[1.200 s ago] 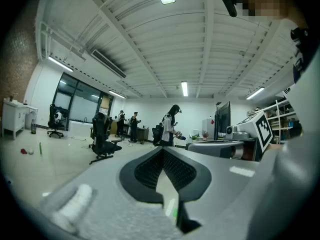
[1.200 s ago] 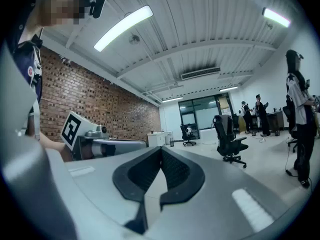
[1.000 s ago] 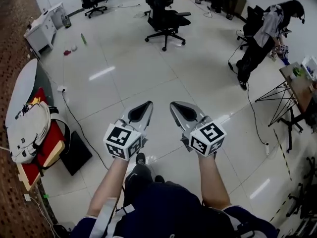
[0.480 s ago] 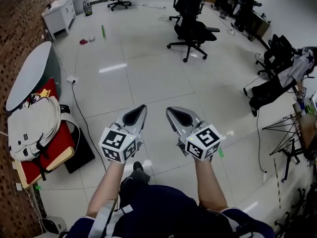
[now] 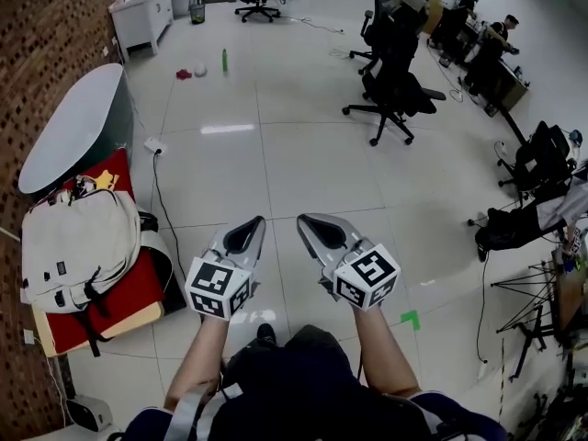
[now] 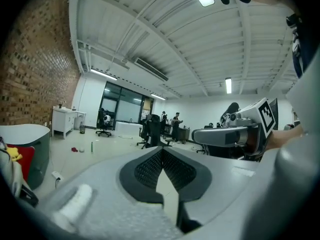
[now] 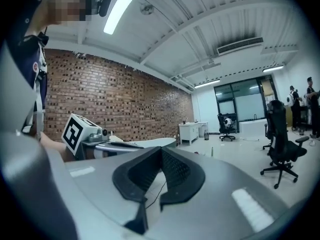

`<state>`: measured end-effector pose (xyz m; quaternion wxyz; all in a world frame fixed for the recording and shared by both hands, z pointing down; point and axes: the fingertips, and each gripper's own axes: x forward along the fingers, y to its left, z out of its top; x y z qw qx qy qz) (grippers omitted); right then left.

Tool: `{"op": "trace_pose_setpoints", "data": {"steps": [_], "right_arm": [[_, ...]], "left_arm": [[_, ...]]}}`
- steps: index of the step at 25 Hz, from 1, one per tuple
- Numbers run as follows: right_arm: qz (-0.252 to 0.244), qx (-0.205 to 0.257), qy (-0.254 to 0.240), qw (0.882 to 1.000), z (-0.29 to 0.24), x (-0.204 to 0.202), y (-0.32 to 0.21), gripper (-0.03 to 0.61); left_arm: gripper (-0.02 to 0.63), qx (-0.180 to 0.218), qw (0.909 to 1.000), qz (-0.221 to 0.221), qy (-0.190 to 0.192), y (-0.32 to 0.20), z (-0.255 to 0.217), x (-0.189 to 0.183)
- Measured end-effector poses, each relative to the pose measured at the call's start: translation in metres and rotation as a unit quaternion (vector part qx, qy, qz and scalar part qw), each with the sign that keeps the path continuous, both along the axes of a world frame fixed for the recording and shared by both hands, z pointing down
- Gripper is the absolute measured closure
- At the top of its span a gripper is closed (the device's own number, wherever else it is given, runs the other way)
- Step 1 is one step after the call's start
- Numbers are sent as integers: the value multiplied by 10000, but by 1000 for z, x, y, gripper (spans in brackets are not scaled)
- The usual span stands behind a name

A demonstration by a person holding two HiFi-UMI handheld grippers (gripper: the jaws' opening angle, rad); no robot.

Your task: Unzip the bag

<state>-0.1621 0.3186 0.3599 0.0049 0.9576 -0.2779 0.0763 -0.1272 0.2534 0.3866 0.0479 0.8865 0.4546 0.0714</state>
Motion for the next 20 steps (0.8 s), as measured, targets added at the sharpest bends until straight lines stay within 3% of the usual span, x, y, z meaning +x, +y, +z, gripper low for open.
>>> {"op": "trace_pose_setpoints", "data": {"steps": [6,10,16,20], "right_arm": [[-811,-38,-97,9967,8,68,-55,574],[-1469,-6,-197,9890,20,111,-94,574],[-2493,28,-253,9681,33,182,-142,574],[-3378,-83,-312,9406,45,221,-171,574]], "left_arm": [[611,-76,9970,-743,-214,-54,7,53],[611,23,9899,-1388,-290,-94,18,91],[611,108,9718,-2318,-431,-145,36,145],[611,120,9479,-3106,-692,-183,52,176]]}}
